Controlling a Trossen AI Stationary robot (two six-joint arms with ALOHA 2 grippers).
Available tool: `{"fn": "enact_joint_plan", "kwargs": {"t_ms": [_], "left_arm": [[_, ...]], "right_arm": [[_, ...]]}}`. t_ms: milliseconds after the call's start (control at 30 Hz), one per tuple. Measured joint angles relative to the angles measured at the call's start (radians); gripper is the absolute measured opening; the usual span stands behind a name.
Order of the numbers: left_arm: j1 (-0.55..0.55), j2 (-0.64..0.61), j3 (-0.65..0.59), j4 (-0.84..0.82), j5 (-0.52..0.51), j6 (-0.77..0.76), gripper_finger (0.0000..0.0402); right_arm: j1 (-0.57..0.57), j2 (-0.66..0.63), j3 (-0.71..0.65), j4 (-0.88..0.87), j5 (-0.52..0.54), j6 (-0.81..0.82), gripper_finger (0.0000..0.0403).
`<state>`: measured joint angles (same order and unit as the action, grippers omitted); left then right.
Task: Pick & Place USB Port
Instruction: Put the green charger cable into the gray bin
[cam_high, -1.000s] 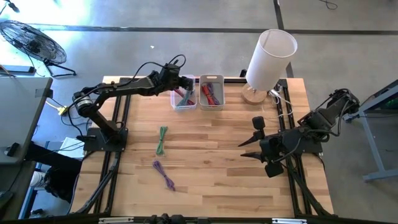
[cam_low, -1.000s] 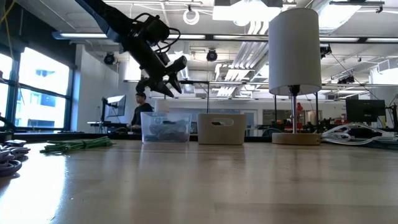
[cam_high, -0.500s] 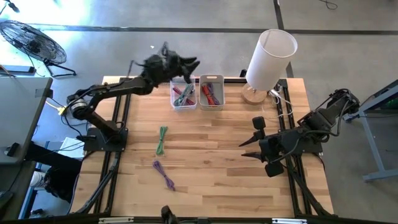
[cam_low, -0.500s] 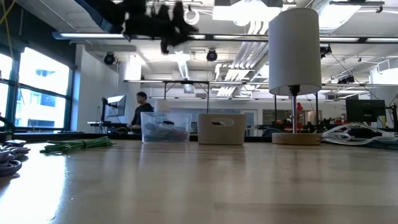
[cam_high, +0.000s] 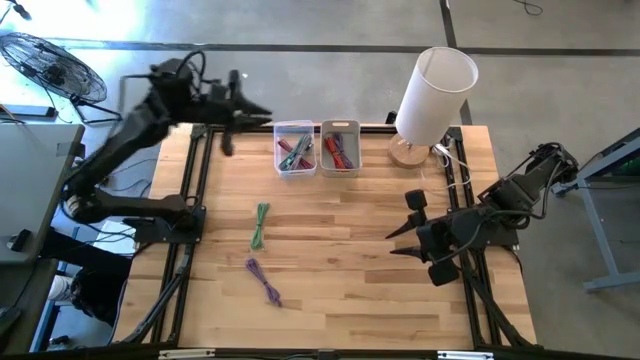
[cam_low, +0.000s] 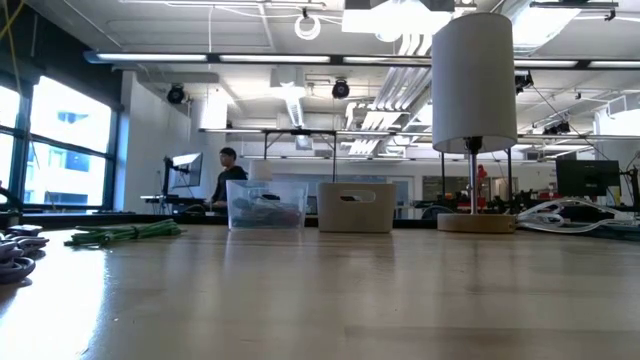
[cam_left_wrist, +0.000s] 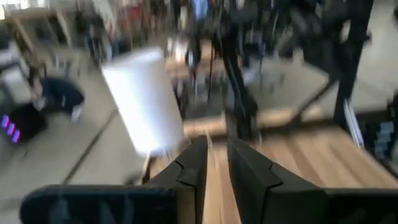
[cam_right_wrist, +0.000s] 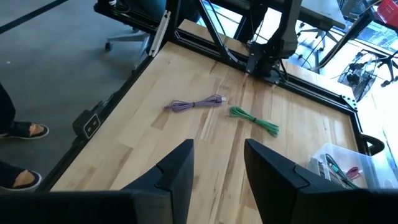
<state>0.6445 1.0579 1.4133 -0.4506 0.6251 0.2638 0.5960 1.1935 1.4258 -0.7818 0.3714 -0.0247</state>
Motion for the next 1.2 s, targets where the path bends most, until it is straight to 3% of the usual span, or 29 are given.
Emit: {"fn": "enact_joint_plan", "kwargs": {"t_ms": [167,333,467,567,833,1067,1200], "left_arm": [[-0.077,-0.029,0.175,-0.532,-0.172,0.075,0.0046],[-0.196,-0.027,0.224,-0.895,-0.382,-0.12,0.0036],[-0.284,-0.027,0.184,-1.053,-0.463,-0.296,0.0035],[-0.332,-0.027,0.121,-1.104,-0.478,-0.372,0.0035],[-0.37,-0.026,-0.078,-1.095,-0.457,-0.4,0.004],[-0.37,-0.026,-0.231,-0.976,-0.368,-0.386,0.0105],[-0.37,-0.026,-0.311,-0.923,-0.347,-0.493,0.0142]], "right_arm": [[-0.001,0.0,0.0,0.0,0.003,-0.001,0.0133],[-0.001,0.0,0.0,0.0,0.014,-0.001,0.0133],[-0.001,0.0,0.0,0.0,0.018,-0.001,0.0133],[-0.001,0.0,0.0,0.0,0.038,-0.002,0.0133],[-0.001,0.0,0.0,0.001,0.099,0.067,0.0133],[-0.002,0.015,0.0,0.002,0.13,0.133,0.0133],[-0.012,0.037,0.0,0.005,0.127,0.15,0.0133]]}}
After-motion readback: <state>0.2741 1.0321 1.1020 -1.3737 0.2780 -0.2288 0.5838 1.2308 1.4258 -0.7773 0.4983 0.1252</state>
